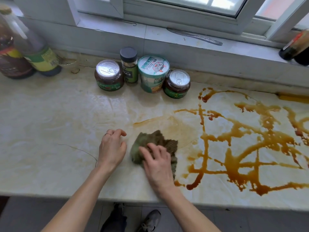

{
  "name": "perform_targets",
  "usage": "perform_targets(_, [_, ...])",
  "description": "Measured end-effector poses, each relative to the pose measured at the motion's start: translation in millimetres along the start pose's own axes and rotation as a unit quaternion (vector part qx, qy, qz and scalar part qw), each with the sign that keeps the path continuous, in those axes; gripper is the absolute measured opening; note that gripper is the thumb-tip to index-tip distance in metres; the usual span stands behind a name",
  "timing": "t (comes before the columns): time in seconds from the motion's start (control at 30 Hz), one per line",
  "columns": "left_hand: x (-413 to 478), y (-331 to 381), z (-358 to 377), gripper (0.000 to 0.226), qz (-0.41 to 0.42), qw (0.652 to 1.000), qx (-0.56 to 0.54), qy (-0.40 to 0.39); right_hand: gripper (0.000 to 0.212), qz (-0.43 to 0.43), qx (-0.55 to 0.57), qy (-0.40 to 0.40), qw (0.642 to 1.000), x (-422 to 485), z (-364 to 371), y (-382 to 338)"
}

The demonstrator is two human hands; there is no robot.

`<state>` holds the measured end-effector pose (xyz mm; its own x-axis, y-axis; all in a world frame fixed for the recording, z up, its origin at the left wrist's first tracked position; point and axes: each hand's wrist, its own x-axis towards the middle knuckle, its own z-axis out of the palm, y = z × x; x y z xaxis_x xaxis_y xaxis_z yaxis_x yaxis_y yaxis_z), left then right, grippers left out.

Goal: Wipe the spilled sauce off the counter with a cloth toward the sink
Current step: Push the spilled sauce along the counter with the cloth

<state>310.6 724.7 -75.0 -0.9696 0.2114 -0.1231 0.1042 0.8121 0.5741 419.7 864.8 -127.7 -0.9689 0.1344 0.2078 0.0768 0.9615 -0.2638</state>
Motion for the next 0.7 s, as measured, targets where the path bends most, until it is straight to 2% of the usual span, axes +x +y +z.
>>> perform_targets(0.07, [-5.3,1.6,2.1,0.027,0.002,1.000,0.010,-0.004,0.049,-0.070,-0.023,-0.019,0.997,-5.4,-1.5,10.6])
perform_targets(0.1, [-7.5,2.4,2.2,0.028,0.002,1.000,0.014,-0.007,0.051,-0.065,-0.029,-0.016,0.997,2.5,-3.9,25.8])
perform_targets(0.2, [-15.9,4.0,1.9,0.034,0.005,0.999,0.033,-0.005,0.045,0.070,-0.016,-0.003,0.997,30.2,-22.9,70.7])
perform_targets(0.27, [-22.6,5.4,3.2,0.037,0.003,0.999,0.050,0.000,0.036,0.103,0.027,0.026,0.994,37.9,-39.5,88.9])
perform_targets(0.4, [-31.9,9.0,15.9,0.039,-0.001,0.997,0.071,0.005,0.044,0.015,0.048,0.017,0.999,-1.9,-60.8,66.0])
perform_targets(0.5, [-36.4,9.8,23.2,0.039,-0.005,0.996,0.091,0.005,0.055,-0.083,0.019,-0.042,0.995,-65.5,-51.7,44.8])
perform_targets(0.57, [-38.8,10.1,26.6,0.040,-0.003,0.994,0.104,0.007,0.055,-0.129,-0.021,-0.051,0.990,-90.8,-43.7,55.6])
perform_targets(0.63, [-39.3,10.7,28.7,0.042,-0.006,0.994,0.110,0.008,0.052,-0.118,-0.054,-0.054,0.990,-89.9,-40.2,78.6])
perform_targets(0.7, [-41.1,13.3,30.7,0.044,-0.011,0.993,0.115,0.006,0.050,-0.063,-0.079,-0.052,0.994,-75.3,-42.5,102.7])
